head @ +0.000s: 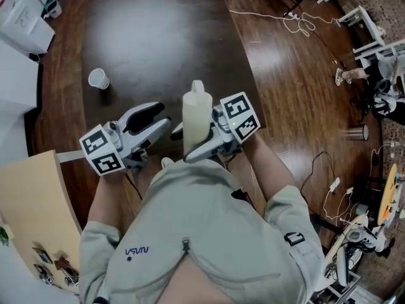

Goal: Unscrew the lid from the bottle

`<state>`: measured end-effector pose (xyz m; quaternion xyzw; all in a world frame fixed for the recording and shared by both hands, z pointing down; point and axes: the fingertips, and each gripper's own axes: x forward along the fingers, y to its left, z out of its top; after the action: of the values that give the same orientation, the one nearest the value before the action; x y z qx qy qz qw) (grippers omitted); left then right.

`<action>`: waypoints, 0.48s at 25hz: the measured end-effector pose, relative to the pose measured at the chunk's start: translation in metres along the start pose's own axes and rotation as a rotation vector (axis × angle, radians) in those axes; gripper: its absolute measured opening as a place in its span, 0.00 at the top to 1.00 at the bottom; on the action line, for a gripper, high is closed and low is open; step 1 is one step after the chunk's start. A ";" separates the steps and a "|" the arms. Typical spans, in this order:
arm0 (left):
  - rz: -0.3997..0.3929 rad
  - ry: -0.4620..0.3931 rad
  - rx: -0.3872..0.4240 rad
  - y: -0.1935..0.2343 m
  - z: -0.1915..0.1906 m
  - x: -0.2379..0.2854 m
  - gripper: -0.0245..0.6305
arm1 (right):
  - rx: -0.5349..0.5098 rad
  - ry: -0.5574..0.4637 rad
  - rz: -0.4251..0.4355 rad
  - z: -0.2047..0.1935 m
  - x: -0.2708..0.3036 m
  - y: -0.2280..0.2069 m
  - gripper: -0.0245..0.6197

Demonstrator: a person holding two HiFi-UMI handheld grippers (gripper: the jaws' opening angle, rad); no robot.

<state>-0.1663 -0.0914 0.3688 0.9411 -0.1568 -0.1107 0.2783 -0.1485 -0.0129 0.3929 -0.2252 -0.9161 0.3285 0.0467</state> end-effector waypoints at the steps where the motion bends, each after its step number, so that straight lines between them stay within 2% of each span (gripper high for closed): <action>1: -0.051 0.008 -0.011 -0.008 0.003 0.005 0.70 | 0.006 0.009 0.040 -0.001 0.001 0.008 0.50; 4: -0.189 0.018 -0.030 -0.030 0.011 0.018 0.64 | 0.018 0.047 0.142 -0.006 0.002 0.025 0.50; 6: -0.252 0.016 -0.032 -0.040 0.017 0.025 0.62 | 0.019 0.084 0.192 -0.008 0.002 0.031 0.50; 9: -0.306 0.002 -0.046 -0.045 0.027 0.035 0.58 | 0.020 0.148 0.258 -0.010 -0.002 0.037 0.50; 12: -0.323 -0.016 -0.066 -0.044 0.033 0.042 0.55 | 0.020 0.192 0.317 -0.009 -0.008 0.044 0.50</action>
<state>-0.1274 -0.0877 0.3121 0.9436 -0.0021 -0.1663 0.2863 -0.1224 0.0194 0.3732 -0.3965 -0.8572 0.3178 0.0838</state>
